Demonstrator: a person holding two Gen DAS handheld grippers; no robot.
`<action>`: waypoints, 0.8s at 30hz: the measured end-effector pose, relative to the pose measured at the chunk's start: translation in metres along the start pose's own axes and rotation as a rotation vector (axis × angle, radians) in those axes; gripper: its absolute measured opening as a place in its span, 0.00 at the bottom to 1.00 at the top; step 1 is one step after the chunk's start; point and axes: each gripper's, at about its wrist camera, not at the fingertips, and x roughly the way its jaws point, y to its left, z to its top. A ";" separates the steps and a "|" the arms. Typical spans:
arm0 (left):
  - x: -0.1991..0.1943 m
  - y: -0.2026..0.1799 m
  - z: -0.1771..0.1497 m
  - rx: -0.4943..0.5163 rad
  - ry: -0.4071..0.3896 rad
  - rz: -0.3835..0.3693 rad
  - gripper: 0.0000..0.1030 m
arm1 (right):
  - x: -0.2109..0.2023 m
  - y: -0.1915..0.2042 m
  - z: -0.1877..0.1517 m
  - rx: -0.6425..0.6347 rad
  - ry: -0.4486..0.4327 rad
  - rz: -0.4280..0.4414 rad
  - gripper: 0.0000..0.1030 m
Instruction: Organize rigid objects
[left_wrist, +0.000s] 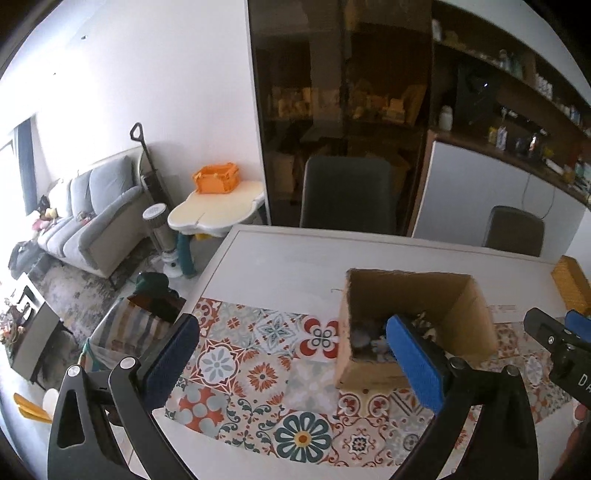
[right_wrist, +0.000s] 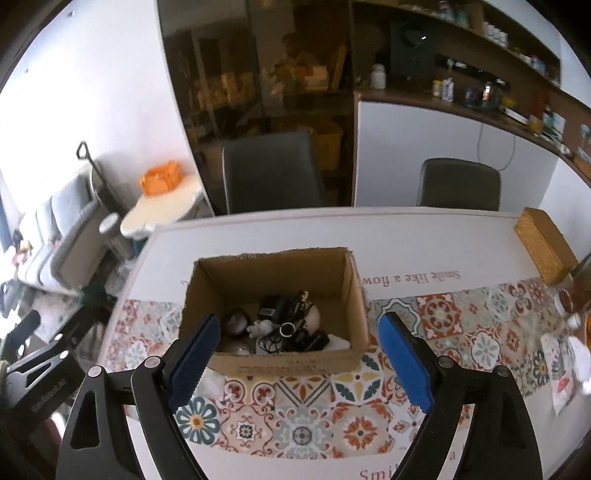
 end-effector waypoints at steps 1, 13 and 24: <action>-0.008 0.000 -0.001 -0.001 -0.013 -0.005 1.00 | -0.010 -0.002 -0.004 0.010 -0.016 -0.001 0.85; -0.100 -0.011 -0.024 0.049 -0.233 -0.020 1.00 | -0.100 -0.017 -0.042 0.010 -0.185 -0.022 0.86; -0.148 -0.015 -0.043 0.098 -0.364 -0.080 1.00 | -0.151 -0.025 -0.070 0.017 -0.284 -0.042 0.86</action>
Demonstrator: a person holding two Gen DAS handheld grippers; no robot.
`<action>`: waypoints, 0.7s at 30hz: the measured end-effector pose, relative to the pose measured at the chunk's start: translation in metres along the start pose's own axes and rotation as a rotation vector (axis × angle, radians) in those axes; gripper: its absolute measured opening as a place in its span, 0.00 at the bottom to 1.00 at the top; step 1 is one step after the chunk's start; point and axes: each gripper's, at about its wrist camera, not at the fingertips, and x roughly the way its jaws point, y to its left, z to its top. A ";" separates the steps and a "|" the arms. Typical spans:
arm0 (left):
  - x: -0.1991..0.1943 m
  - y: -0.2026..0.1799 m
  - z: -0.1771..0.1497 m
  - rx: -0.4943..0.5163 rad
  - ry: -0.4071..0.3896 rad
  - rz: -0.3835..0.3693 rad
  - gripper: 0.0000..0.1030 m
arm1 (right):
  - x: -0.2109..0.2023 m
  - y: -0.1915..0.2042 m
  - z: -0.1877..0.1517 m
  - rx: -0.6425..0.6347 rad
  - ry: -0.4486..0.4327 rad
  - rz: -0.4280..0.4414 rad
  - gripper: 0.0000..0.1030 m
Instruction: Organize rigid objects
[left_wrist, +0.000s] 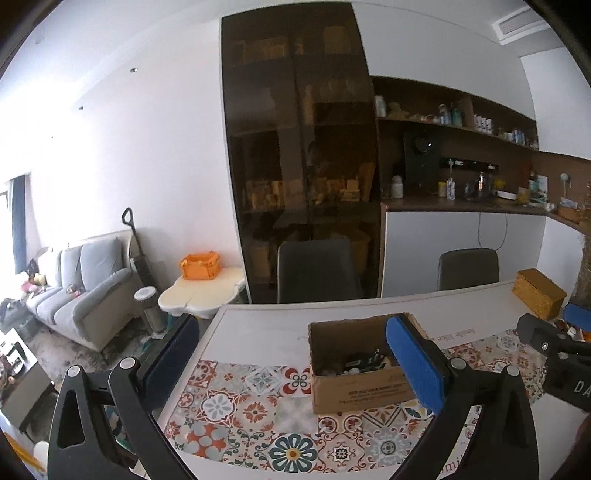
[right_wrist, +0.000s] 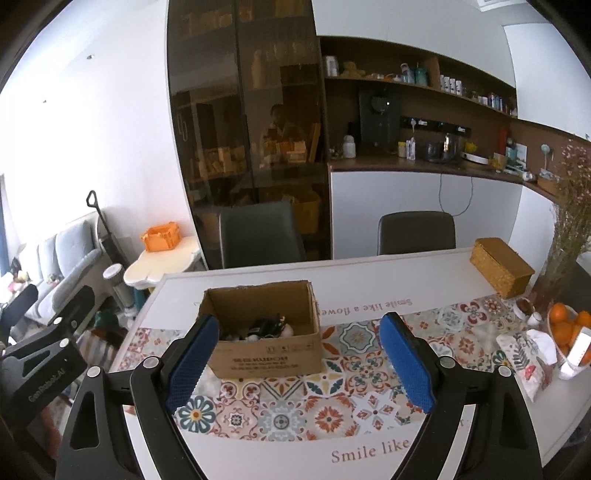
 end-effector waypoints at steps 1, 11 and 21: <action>-0.003 0.000 -0.001 -0.001 -0.010 -0.001 1.00 | -0.004 -0.001 -0.001 0.006 -0.007 -0.001 0.86; -0.025 0.001 -0.006 0.008 -0.070 -0.017 1.00 | -0.040 -0.001 -0.013 0.000 -0.111 -0.001 0.87; -0.028 0.001 -0.007 0.011 -0.069 -0.041 1.00 | -0.045 0.003 -0.013 -0.015 -0.143 0.008 0.87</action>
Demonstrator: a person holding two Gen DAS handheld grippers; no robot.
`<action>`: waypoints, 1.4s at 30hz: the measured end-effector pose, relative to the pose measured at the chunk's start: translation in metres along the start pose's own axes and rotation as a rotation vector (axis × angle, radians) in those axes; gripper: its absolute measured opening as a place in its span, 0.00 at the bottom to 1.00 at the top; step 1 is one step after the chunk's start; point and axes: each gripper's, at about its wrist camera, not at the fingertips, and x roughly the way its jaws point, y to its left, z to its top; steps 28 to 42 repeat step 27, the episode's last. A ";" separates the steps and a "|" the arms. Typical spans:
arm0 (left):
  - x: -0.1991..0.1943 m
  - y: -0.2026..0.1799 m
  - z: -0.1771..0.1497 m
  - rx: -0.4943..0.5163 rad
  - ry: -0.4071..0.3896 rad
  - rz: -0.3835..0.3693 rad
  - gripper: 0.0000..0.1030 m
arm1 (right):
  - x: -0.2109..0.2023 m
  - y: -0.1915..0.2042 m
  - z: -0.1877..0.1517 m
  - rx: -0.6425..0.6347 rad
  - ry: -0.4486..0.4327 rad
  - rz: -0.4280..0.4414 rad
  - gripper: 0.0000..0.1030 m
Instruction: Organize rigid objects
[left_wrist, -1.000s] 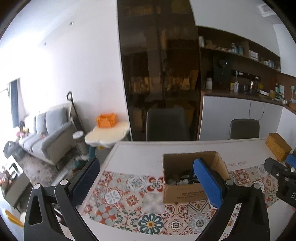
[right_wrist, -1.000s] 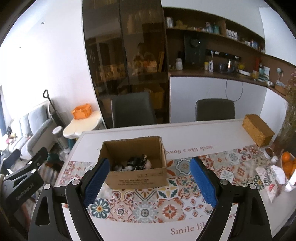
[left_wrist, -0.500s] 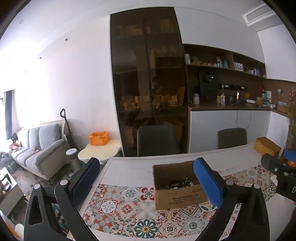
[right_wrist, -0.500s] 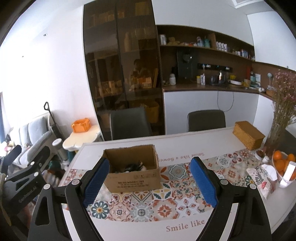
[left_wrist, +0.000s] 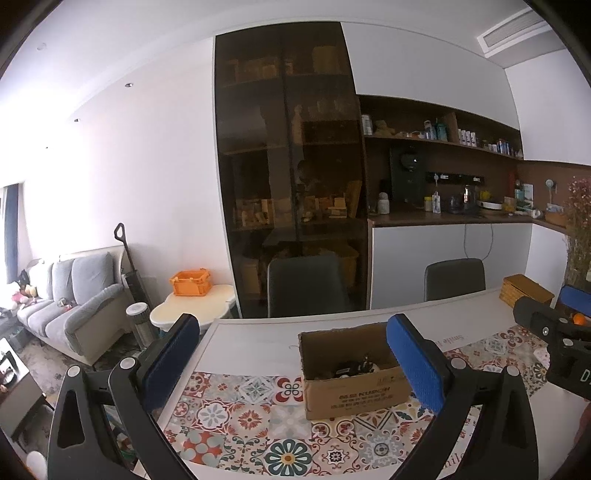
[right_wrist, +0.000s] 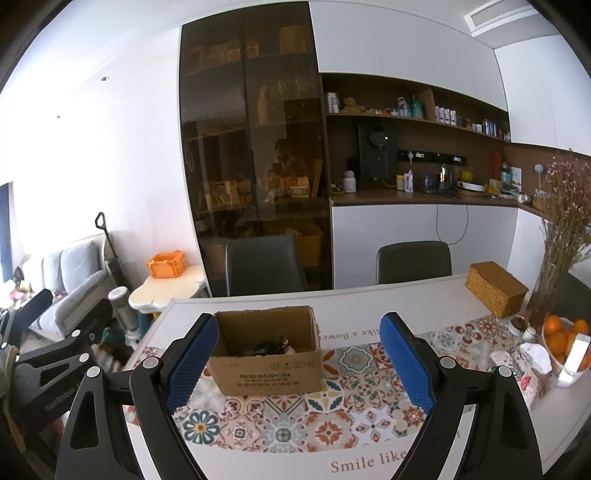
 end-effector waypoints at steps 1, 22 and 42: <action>0.000 0.000 0.000 0.003 0.000 0.004 1.00 | 0.000 0.000 0.000 -0.001 0.000 -0.002 0.87; -0.001 -0.005 -0.001 0.007 -0.001 -0.004 1.00 | 0.000 0.003 0.001 -0.011 -0.005 -0.001 0.87; -0.002 -0.006 -0.001 0.005 0.000 -0.003 1.00 | 0.000 0.003 0.000 -0.011 -0.002 -0.001 0.87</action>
